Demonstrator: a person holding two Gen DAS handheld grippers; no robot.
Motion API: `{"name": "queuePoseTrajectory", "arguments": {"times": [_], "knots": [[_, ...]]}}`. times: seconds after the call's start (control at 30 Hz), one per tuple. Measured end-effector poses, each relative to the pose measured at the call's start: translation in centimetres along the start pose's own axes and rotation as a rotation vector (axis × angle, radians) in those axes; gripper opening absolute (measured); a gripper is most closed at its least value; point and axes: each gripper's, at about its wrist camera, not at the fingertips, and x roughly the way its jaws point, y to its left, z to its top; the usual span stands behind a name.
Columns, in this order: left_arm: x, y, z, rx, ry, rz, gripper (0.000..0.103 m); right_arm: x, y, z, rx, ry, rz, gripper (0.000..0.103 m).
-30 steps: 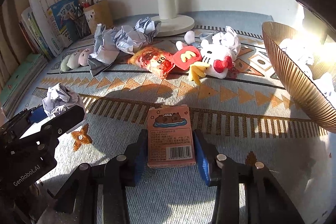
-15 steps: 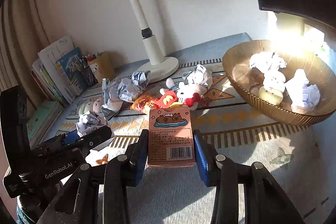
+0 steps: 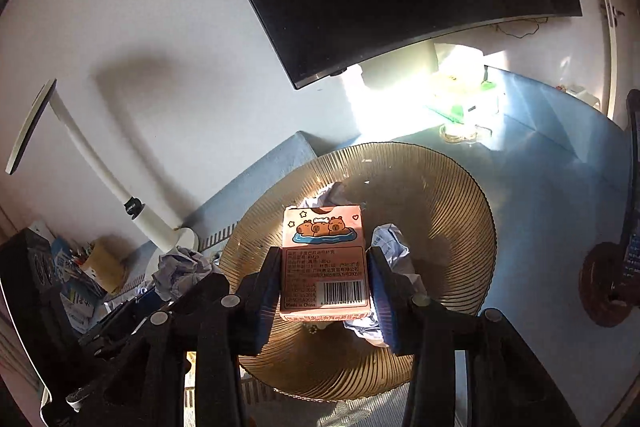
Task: Organize objects
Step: 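Carry the pink snack box over the amber bowl and release it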
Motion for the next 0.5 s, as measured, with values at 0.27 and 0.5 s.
{"name": "queuePoseTrajectory", "arguments": {"times": [0.27, 0.5], "knots": [[-0.3, 0.4, -0.5, -0.010, 0.014, 0.013, 0.086, -1.5, -0.1, -1.0, -0.019, -0.023, 0.017, 0.051], [-7.7, 3.4, -3.0, -0.090, -0.074, 0.044, 0.086, -4.7, 7.3, -3.7, -0.217, -0.044, 0.134, 0.051]]}}
